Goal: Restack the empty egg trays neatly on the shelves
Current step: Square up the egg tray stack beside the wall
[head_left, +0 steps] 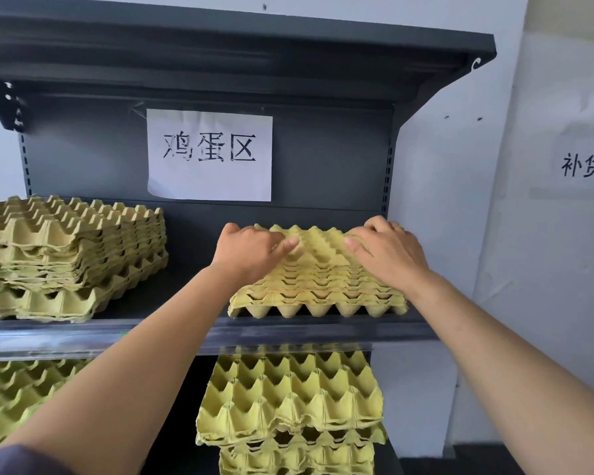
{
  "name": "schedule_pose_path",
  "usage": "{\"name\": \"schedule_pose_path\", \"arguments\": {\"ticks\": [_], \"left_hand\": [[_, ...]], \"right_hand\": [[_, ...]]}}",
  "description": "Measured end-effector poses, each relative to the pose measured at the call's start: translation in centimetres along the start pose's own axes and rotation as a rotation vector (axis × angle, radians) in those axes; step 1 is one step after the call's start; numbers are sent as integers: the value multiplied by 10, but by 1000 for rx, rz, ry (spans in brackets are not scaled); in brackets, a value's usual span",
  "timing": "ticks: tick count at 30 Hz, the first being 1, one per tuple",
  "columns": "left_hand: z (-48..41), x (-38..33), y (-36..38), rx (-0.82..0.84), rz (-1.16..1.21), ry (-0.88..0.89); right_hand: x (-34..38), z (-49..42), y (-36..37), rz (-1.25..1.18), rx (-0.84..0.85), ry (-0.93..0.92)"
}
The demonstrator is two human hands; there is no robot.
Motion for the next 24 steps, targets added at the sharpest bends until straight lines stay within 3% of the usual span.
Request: {"name": "schedule_pose_path", "arguments": {"ticks": [3, 6, 8, 14, 16, 20, 24], "left_hand": [[-18, -4, 1, 109, 15, -96], [-32, -2, 8, 361, 10, -163], [-36, -1, 16, 461, 48, -178], [-34, -4, 20, 406, -6, -154], [-29, -8, 17, 321, -35, -158], [-6, -20, 15, 51, -50, 4], [8, -25, 15, 115, -107, 29]], "right_hand": [[-12, -15, 2, -70, 123, 80], [-23, -22, 14, -146, 313, 108], [-24, -24, 21, -155, 347, 104], [-22, -22, 25, -74, 306, 70], [-19, -18, 26, -47, 203, 11], [-13, -5, 26, 9, -72, -136], [-16, 4, 25, -73, -11, -172]]}}
Point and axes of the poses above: each hand's wrist, its own z-axis away from the middle knuckle, its own y-axis out of the palm, x = y × z, the point moved 1 cm from there along -z, towards the middle knuckle, and after that the axes turned 13 degrees about -y, right-handed, at the moved point
